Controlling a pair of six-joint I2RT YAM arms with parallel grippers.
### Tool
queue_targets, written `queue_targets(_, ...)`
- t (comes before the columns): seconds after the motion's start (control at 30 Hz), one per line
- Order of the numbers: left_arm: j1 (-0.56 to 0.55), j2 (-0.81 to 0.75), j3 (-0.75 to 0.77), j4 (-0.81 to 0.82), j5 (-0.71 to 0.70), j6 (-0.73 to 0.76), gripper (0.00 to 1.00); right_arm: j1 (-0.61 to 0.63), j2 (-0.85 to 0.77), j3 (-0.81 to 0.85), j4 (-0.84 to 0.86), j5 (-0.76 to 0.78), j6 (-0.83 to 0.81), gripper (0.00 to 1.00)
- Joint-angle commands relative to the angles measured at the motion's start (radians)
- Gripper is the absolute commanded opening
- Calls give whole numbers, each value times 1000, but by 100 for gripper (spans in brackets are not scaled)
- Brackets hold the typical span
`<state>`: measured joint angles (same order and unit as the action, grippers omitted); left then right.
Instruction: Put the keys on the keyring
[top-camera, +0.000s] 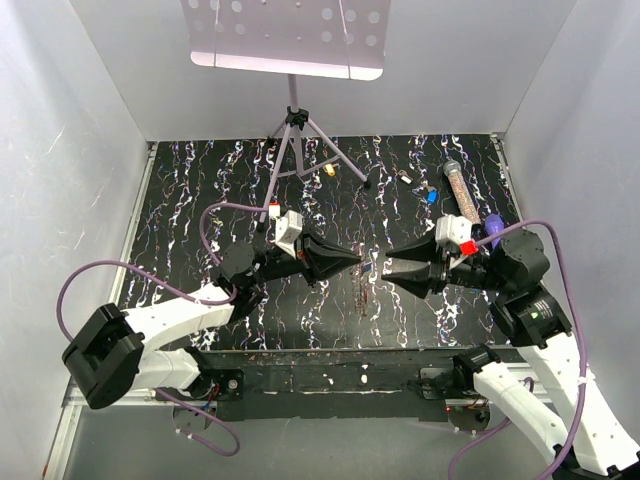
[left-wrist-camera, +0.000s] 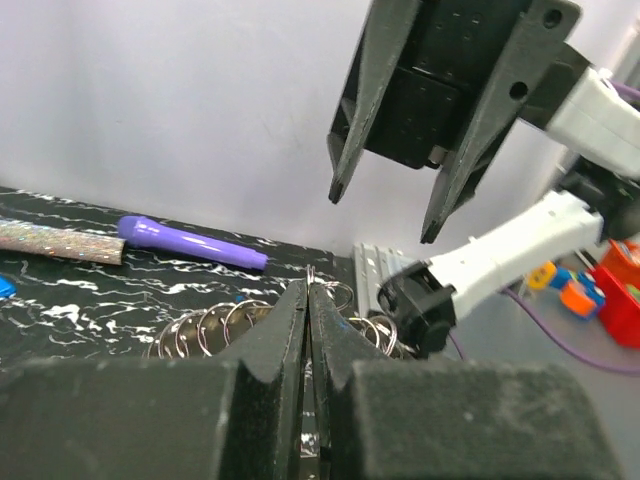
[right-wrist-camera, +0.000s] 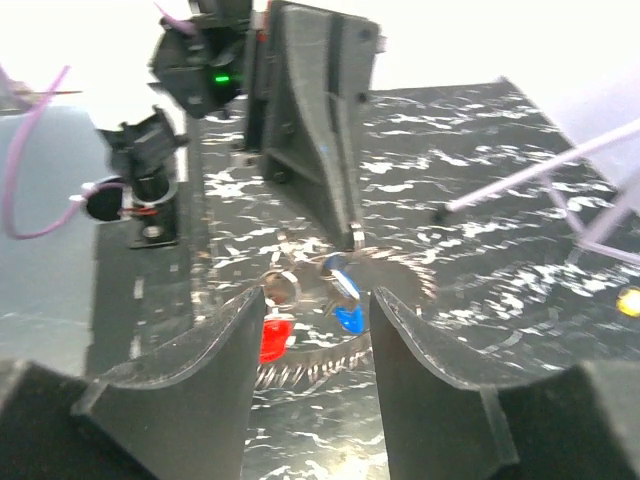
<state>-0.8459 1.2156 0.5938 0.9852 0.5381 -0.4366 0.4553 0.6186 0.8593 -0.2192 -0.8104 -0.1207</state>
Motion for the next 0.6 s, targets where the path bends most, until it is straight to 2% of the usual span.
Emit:
queue_targets(0.0, 36, -8, 60, 66, 259, 6, 0, -12, -20, -75, 89, -243, 99, 54)
queue_targets(0.13, 39, 36, 101, 101, 338, -68, 0, -12, -36, -98, 121, -247, 113, 58)
queue_targets(0.33, 42, 133, 130, 314, 390, -270, 0, -12, -52, -85, 172, -226, 181, 64)
queue_targets(0.57, 42, 193, 169, 414, 413, -352, 0, -15, -76, -72, 179, -265, 193, 59)
